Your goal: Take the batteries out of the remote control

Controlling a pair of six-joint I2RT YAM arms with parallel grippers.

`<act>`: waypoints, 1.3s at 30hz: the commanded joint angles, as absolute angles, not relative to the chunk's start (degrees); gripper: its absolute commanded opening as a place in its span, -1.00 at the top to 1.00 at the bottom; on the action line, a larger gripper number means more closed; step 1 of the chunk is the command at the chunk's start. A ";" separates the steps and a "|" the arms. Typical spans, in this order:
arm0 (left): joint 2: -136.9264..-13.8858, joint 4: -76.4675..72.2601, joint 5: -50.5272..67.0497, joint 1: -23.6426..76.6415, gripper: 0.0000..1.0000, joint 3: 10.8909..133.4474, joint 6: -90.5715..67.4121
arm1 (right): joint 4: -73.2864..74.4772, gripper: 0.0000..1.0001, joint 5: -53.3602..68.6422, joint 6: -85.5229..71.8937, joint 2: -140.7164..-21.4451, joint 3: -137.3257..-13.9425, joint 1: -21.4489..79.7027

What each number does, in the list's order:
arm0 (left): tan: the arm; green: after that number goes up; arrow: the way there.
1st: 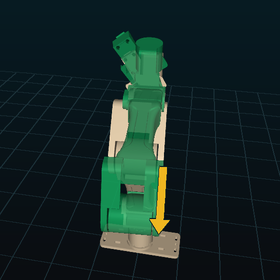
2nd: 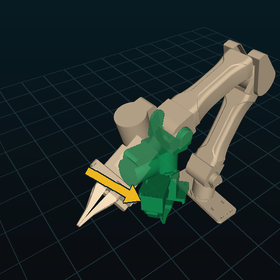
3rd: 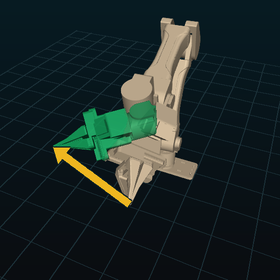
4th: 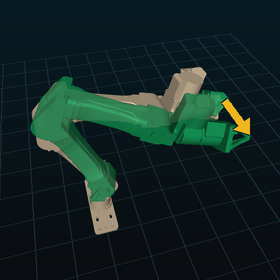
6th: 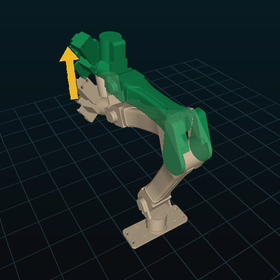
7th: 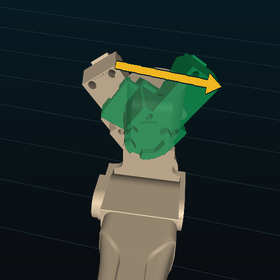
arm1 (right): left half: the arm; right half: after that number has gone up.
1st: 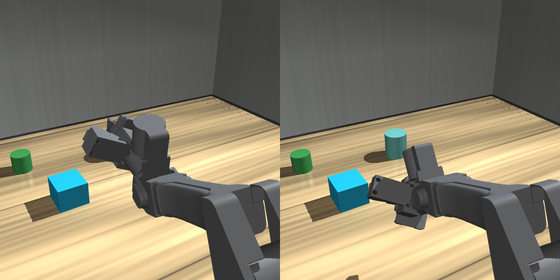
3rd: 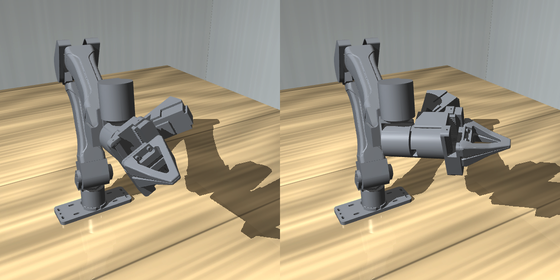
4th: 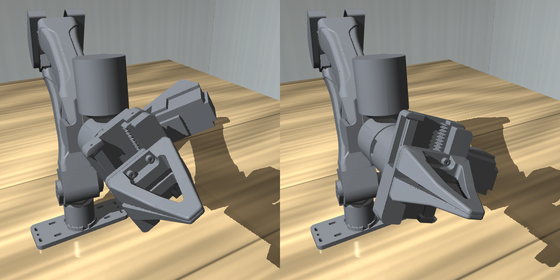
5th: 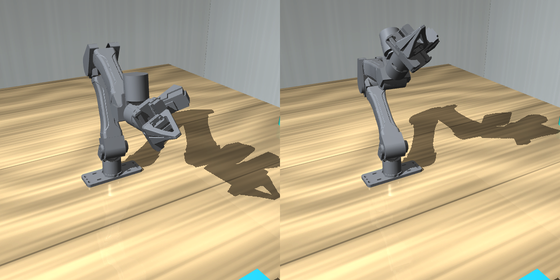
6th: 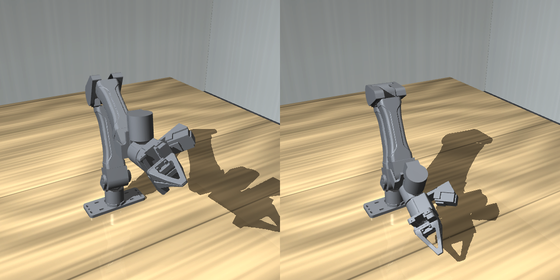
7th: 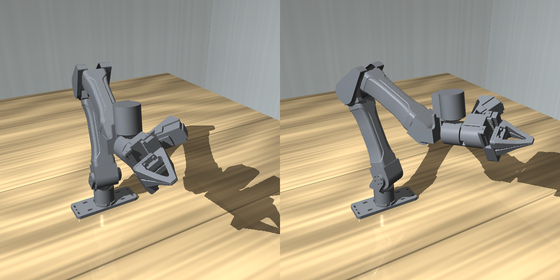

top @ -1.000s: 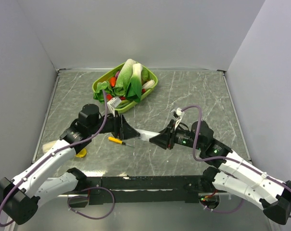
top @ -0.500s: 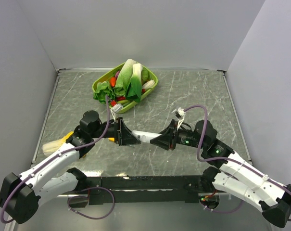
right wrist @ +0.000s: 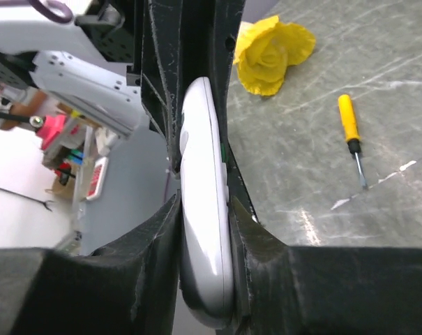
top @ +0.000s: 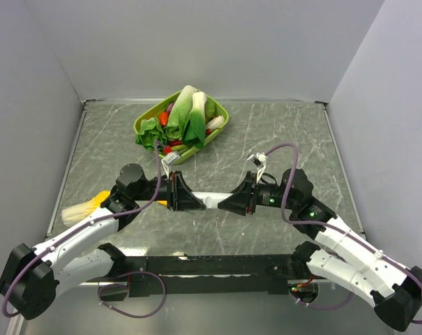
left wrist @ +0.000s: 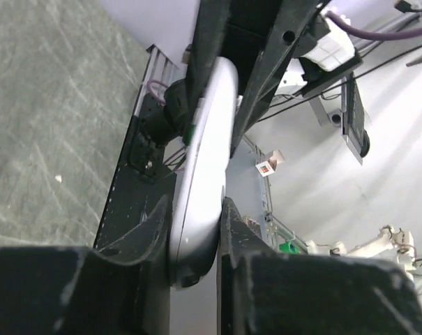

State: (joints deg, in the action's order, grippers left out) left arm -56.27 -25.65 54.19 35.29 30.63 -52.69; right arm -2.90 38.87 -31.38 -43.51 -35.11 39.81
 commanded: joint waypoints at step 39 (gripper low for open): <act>-84.29 -37.70 38.14 36.56 0.98 21.36 -58.01 | -5.97 -0.18 13.27 -40.34 -55.10 -22.15 38.41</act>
State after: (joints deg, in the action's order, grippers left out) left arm -82.91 -33.67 37.65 36.16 20.29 -58.13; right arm -0.49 14.33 -38.44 -54.11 -23.35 38.59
